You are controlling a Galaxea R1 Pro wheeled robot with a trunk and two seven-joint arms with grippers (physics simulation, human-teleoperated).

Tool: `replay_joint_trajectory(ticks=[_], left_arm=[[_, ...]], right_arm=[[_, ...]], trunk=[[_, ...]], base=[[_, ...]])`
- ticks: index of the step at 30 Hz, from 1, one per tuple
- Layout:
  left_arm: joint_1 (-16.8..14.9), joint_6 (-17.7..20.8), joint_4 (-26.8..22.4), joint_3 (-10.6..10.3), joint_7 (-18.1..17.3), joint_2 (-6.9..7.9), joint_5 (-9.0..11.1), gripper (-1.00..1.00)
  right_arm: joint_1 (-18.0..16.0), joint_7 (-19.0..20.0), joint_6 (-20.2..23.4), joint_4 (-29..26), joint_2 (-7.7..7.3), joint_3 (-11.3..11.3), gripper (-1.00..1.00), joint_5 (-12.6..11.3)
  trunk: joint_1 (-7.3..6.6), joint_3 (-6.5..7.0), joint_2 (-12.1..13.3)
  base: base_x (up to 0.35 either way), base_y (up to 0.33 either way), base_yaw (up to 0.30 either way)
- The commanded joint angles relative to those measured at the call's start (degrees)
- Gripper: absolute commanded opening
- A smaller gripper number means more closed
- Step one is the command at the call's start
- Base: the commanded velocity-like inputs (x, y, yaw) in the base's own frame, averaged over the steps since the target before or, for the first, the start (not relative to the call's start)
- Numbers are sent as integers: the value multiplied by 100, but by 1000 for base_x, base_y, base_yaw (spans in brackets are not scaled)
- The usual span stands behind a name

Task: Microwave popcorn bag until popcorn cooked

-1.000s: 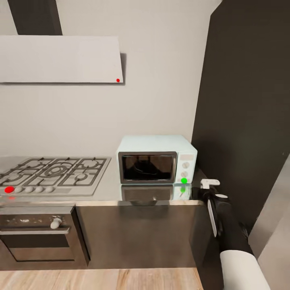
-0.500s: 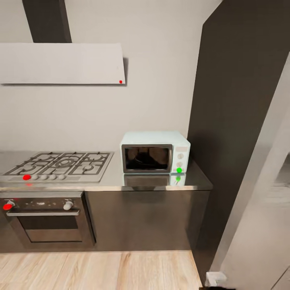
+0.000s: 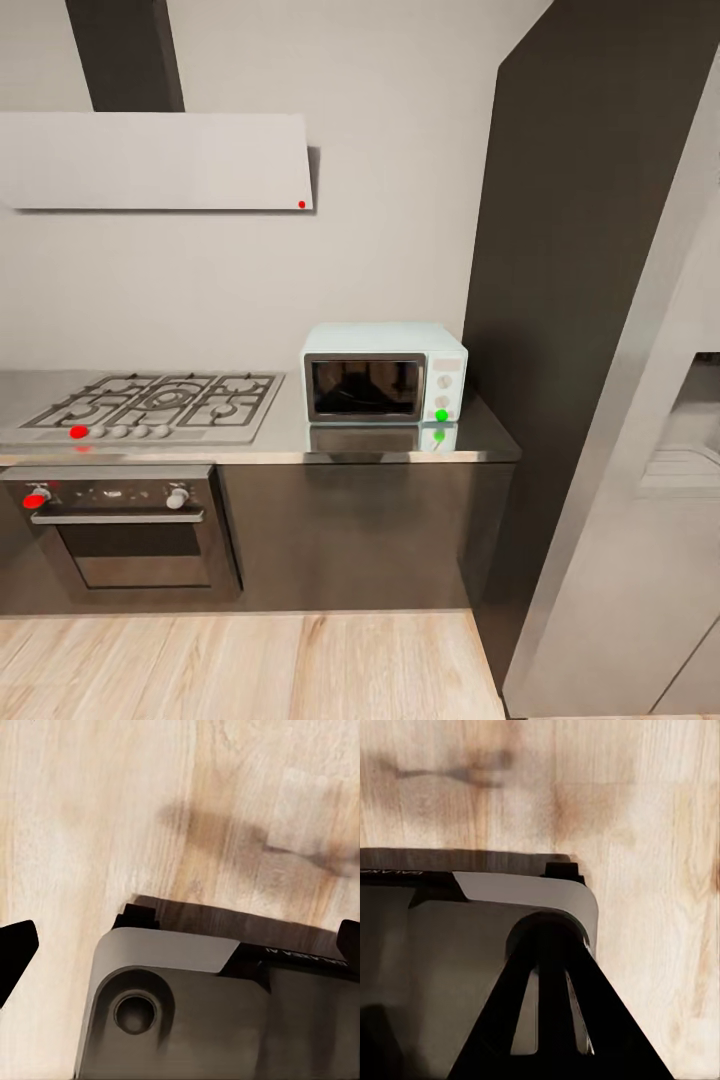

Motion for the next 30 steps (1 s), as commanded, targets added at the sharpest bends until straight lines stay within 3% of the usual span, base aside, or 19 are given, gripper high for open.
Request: replay_joint_trajectory(ticks=[1, 14, 20, 30], left_arm=[[-5, -18, 9, -49, -24, 6, 52, 100], [132, -4, 11, -51, -16, 29, 44, 100], [134, -17, -59, -66, -24, 29, 14, 100], [135, -18, -69, -81, -24, 47, -8, 100]], right_arm=[[-1, -35, -37, 18, -4, -49, -100, 48], [6, -78, -168, -11, -25, -58, -100, 89], [6, -77, -166, -26, 121, -67, -100, 72], [6, -77, -169, -28, 134, -58, -100, 101]], trunk=[[0, -7, -4], [0, -7, -4], [0, -7, -4], [0, -7, -4]], base=[[0, 0, 0], [0, 0, 0], [0, 0, 0], [0, 0, 0]])
